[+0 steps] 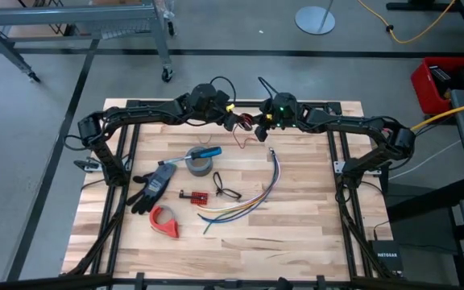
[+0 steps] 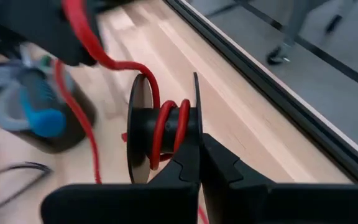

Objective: Coil cords
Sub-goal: Coil the red wire on the spool

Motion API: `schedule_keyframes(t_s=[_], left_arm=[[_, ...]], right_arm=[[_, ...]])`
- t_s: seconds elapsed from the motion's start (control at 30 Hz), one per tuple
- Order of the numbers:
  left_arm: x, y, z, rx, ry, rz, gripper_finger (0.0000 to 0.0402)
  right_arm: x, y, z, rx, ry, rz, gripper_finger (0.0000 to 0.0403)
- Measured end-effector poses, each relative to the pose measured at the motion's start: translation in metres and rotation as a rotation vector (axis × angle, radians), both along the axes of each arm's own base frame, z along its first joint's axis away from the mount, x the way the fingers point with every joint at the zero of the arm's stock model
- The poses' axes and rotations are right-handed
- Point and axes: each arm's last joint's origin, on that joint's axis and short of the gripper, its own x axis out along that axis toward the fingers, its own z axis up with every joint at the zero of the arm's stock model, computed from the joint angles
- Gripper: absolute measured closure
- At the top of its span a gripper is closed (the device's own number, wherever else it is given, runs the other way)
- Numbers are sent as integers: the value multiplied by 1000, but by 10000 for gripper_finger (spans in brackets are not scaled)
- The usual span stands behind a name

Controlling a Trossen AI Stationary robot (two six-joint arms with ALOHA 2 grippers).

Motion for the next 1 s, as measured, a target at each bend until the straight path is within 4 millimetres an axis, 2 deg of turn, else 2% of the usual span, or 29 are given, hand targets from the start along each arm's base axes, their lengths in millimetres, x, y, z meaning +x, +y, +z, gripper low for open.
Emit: schedule_keyframes(t_s=[0.23, 0.83, 1.0], left_arm=[[1, 1, 3, 10, -29, 1, 401], [3, 0, 7, 8, -63, 8, 401], [8, -7, 11, 56, -110, -21, 401]], right_arm=[[3, 2, 4, 29, -62, 84, 402], [7, -1, 13, -5, -165, 39, 402], [6, -4, 15, -34, -173, -49, 402]])
